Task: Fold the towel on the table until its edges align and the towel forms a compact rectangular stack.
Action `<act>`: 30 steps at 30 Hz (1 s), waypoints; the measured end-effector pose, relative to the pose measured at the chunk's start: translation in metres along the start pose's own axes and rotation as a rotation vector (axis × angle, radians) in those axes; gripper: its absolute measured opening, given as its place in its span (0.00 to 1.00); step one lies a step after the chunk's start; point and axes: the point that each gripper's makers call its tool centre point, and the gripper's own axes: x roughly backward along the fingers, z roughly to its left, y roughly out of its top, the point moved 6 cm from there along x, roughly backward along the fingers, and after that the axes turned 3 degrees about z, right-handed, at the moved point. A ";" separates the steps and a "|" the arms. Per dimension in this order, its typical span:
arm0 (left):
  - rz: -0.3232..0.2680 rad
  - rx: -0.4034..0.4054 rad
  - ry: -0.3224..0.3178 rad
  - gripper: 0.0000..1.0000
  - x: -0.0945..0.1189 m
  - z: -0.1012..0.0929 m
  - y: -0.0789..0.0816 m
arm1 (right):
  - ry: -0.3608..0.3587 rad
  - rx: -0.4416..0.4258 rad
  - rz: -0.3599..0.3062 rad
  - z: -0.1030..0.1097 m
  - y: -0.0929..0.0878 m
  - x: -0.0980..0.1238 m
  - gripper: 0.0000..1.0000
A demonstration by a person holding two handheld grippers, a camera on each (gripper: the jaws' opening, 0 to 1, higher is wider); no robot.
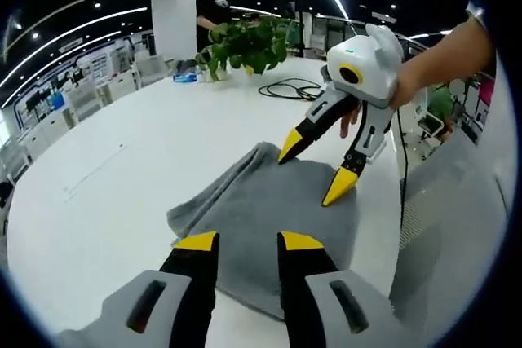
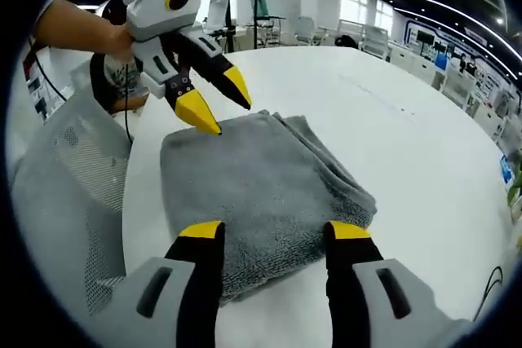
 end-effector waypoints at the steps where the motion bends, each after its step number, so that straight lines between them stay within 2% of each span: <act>1: 0.014 0.002 -0.019 0.36 -0.003 -0.004 -0.003 | 0.000 -0.001 -0.001 0.000 0.000 0.000 0.50; 3: 0.035 -0.021 -0.020 0.39 -0.007 -0.006 -0.007 | -0.001 -0.007 -0.001 -0.001 -0.003 0.000 0.51; 8: 0.121 -0.073 0.003 0.37 -0.015 0.002 -0.023 | -0.003 -0.011 0.006 -0.002 -0.009 0.000 0.52; 10: 0.107 -0.072 0.006 0.37 -0.016 0.004 -0.020 | -0.004 0.000 0.011 -0.002 -0.009 0.000 0.52; 16: 0.123 -0.073 0.004 0.39 -0.017 0.005 -0.019 | -0.012 0.007 0.007 -0.002 -0.007 0.003 0.53; 19: 0.100 -0.089 0.013 0.42 -0.010 0.004 -0.014 | -0.022 0.042 -0.021 0.001 -0.002 0.012 0.55; 22: 0.048 -0.035 -0.045 0.49 -0.004 -0.005 -0.009 | 0.006 0.042 -0.045 0.009 -0.002 0.014 0.55; 24: 0.051 -0.021 -0.063 0.53 -0.001 -0.009 -0.012 | 0.016 0.037 -0.045 0.016 -0.003 0.015 0.57; 30: 0.066 -0.052 -0.087 0.53 -0.001 -0.018 -0.022 | 0.045 0.071 -0.062 0.032 -0.006 0.015 0.56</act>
